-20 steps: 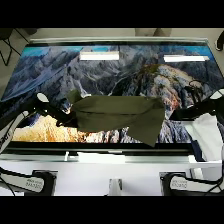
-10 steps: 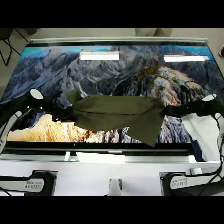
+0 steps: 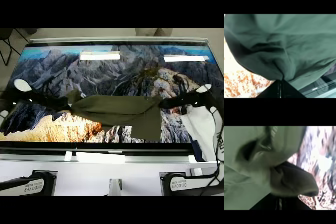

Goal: Fold the shirts.

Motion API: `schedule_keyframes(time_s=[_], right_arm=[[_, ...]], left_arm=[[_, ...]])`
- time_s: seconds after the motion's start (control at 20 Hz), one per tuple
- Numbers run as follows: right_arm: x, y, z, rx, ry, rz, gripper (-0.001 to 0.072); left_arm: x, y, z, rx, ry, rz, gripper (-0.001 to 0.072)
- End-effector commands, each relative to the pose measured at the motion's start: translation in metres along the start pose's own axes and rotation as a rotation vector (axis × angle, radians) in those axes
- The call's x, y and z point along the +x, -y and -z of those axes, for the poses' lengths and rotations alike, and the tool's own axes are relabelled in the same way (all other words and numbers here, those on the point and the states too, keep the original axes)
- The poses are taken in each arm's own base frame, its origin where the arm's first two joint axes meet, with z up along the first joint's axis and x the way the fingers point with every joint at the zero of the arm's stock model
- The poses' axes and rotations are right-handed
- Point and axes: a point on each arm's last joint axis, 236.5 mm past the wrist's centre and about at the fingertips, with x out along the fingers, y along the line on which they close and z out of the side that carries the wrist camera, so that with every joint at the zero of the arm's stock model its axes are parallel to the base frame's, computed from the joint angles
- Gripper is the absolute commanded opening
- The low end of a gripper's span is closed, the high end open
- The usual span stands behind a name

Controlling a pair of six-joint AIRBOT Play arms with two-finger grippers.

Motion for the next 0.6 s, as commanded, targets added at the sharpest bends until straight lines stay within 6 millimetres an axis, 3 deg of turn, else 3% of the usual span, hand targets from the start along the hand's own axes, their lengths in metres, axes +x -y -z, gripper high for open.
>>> schedule_keyframes(time_s=[0.0, 0.1, 0.15, 0.2, 0.25, 0.3, 0.35, 0.4, 0.45, 0.55], right_arm=[[-0.103, -0.05, -0.08, -0.228, 0.222, 0.106, 0.0025], [-0.224, -0.11, -0.135, -0.416, 0.5, 0.291, 0.0026], [-0.289, -0.146, -0.152, -0.5, 0.66, 0.403, 0.0026], [-0.357, -0.186, -0.158, -0.575, 0.832, 0.519, 0.0026], [-0.426, -0.23, -0.149, -0.641, 1.01, 0.645, 0.0026], [-0.485, -0.272, -0.13, -0.685, 1.177, 0.755, 0.0026], [-0.525, -0.304, -0.105, -0.704, 1.295, 0.831, 0.0026], [-0.551, -0.328, -0.078, -0.717, 1.366, 0.891, 0.0025], [-0.562, -0.342, -0.059, -0.721, 1.389, 0.924, 0.0025], [-0.565, -0.344, -0.038, -0.69, 1.363, 0.966, 0.0025]], left_arm=[[-0.123, 0.073, -0.068, 0.2, 0.395, 0.007, 0.0029], [-0.25, 0.139, -0.094, 0.348, 0.763, 0.017, 0.0029], [-0.325, 0.177, -0.09, 0.423, 0.976, 0.025, 0.0029], [-0.392, 0.208, -0.076, 0.487, 1.165, 0.03, 0.0029], [-0.453, 0.238, -0.05, 0.548, 1.34, 0.044, 0.0029], [-0.499, 0.26, -0.018, 0.6, 1.473, 0.046, 0.0029], [-0.526, 0.274, 0.008, 0.635, 1.553, 0.05, 0.0029], [-0.541, 0.283, 0.033, 0.659, 1.6, 0.055, 0.0029], [-0.544, 0.286, 0.049, 0.665, 1.605, 0.062, 0.0029], [-0.531, 0.283, 0.061, 0.631, 1.547, 0.088, 0.0029]])
